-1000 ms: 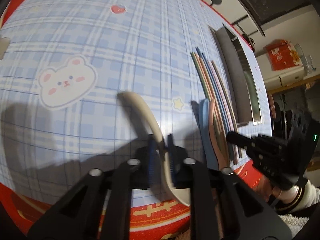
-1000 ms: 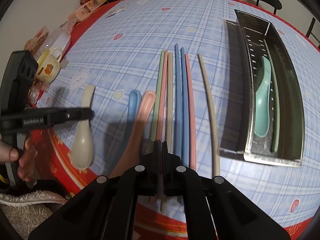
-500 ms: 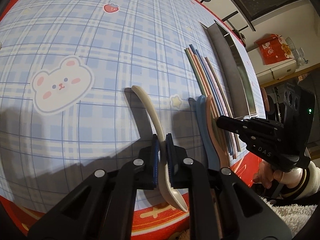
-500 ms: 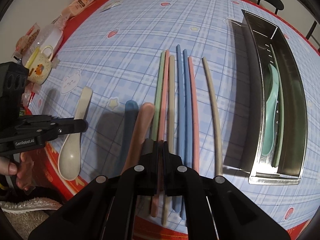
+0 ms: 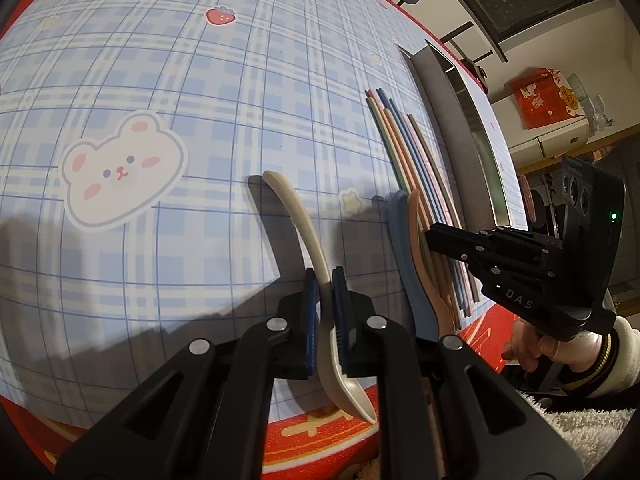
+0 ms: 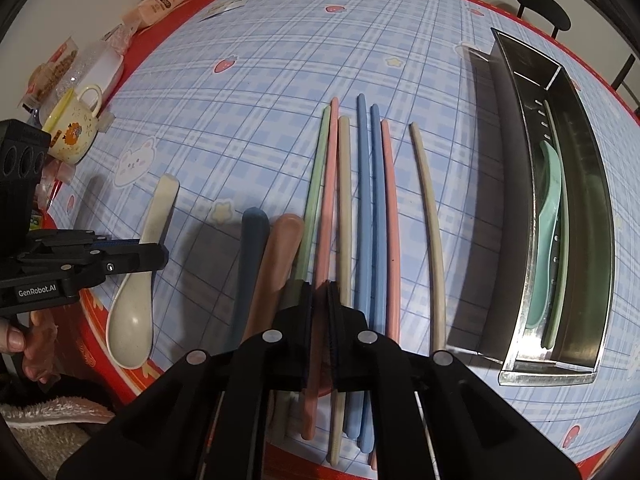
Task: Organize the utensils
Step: 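Grasp the pink chopstick with the right tool and lift it, then lower the cream spoon into the basket with the left tool while the right tool carries the pink chopstick over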
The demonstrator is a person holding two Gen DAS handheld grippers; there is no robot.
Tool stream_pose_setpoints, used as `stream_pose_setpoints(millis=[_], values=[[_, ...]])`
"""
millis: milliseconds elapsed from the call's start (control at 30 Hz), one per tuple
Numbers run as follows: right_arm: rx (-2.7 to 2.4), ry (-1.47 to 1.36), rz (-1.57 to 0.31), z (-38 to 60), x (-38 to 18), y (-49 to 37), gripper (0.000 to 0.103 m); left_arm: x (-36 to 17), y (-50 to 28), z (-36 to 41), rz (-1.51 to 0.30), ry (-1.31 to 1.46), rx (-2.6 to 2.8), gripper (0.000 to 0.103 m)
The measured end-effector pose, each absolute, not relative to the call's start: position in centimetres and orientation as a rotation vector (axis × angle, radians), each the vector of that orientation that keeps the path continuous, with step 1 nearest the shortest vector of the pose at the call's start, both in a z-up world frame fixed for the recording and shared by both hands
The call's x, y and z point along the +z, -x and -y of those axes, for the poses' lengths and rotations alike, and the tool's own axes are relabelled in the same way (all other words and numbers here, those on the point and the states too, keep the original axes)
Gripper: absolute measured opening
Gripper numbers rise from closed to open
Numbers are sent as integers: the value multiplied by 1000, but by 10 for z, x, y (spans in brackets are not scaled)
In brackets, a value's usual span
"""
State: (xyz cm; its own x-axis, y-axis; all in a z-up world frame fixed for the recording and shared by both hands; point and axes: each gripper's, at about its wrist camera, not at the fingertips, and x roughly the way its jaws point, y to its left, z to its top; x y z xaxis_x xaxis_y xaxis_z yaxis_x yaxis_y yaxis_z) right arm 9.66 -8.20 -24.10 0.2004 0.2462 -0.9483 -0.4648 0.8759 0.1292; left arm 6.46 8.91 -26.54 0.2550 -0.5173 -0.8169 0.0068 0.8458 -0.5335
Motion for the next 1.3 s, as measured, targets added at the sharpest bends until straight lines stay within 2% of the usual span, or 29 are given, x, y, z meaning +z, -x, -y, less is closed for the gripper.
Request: stream_pose_setpoints(millis=[400, 700, 1000, 1300], values=[[550, 26, -1200, 111, -213, -73, 6, -258, -62, -89, -1274, 513, -364, 10], [471, -121, -1108, 162, -191, -66, 6, -218, -78, -80, -1175, 488, -410, 10], [370, -211, -1056, 211, -184, -69, 6, -199, -106, -30, -1180, 389, -509, 10], [296, -274, -1024, 255, -180, -89, 6, -188, -153, 56, -1175, 295, -654, 10]])
